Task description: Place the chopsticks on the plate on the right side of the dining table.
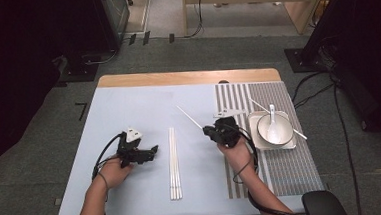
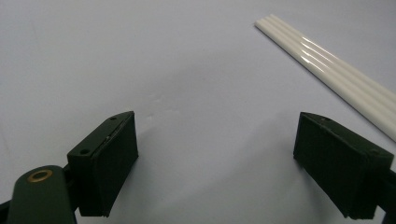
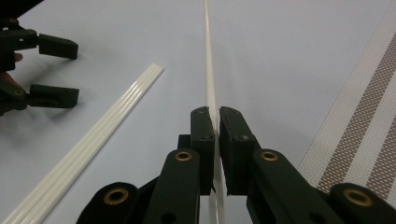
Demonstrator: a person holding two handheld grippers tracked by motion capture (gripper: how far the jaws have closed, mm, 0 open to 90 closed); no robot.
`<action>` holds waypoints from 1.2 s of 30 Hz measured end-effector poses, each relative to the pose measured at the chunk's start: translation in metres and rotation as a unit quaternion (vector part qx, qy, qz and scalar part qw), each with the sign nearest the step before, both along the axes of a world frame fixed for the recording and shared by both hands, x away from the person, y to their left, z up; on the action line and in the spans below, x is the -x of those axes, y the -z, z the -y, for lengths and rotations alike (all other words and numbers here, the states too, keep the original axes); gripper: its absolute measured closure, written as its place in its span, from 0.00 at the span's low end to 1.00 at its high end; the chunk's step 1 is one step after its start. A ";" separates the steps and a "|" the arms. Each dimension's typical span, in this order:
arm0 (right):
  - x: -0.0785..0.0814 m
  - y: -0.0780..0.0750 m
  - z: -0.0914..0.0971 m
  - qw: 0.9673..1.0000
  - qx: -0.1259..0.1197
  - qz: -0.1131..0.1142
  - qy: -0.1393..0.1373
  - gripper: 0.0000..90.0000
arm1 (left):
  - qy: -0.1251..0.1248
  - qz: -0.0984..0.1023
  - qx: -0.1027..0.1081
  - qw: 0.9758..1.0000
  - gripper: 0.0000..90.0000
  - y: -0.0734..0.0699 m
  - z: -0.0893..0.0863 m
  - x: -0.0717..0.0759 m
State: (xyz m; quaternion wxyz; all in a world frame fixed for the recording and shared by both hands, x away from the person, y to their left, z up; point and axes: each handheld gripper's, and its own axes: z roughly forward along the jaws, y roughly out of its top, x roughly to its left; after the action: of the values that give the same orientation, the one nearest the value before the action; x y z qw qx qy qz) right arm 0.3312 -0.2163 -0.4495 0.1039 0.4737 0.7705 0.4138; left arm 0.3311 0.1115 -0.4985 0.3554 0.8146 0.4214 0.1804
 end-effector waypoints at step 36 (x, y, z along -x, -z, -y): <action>-0.029 -0.058 0.072 1.000 -0.001 0.016 0.025 0.94 | -0.001 0.000 0.001 1.000 0.15 0.000 0.000 0.000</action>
State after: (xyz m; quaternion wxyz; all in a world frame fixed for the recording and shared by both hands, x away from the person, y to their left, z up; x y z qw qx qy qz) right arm 0.3597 -0.2881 -0.3910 0.1262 0.4861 0.7562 0.4194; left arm 0.3312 0.1114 -0.4986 0.3564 0.8138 0.4222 0.1802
